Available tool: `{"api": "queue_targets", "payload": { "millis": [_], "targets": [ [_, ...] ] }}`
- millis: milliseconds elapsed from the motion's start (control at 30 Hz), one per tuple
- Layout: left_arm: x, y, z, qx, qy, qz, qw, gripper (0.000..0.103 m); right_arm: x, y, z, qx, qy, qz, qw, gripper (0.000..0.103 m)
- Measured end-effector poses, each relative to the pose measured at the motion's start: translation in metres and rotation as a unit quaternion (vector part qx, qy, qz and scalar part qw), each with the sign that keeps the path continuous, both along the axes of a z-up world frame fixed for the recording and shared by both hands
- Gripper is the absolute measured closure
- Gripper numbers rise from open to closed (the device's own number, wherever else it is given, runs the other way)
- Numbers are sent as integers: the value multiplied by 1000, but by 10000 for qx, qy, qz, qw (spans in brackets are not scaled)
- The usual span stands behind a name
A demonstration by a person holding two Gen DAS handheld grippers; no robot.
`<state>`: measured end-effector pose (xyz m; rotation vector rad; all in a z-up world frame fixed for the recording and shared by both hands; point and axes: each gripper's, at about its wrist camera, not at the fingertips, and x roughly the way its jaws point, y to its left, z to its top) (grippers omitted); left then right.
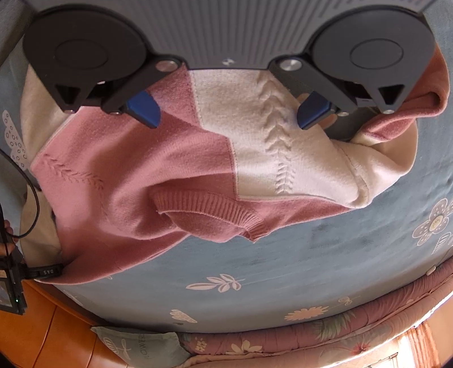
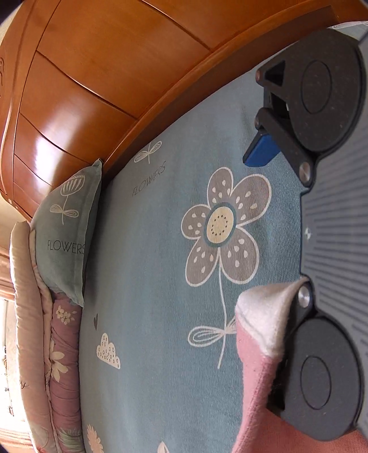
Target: Fold clothes
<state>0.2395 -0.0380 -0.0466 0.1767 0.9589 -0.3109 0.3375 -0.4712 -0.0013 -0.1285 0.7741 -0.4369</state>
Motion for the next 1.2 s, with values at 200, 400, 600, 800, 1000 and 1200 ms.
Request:
{"api": "queue_targets", "payload": {
  "millis": [200,400,600,800,1000,1200],
  "targets": [
    [8,1,0,38,-30,73,10000,1,23,-41,-1,-77,-11,-491,9988,0],
    [12,1,-2,67,-23,83,9999,1,41,-63,-16,193,681,-361,9968,0],
    [9,2,-2,43,-12,65,10000,1,8,-55,-7,737,865,225,9933,0],
    [4,1,0,24,-34,59,10000,1,-17,-60,7,1183,855,383,9886,0],
    [1,-1,0,61,-14,64,10000,1,8,-96,10,1327,570,-204,9893,0],
    [4,-5,-4,83,73,108,9999,1,39,-111,-4,1563,552,-497,9849,0]
  ]
}}
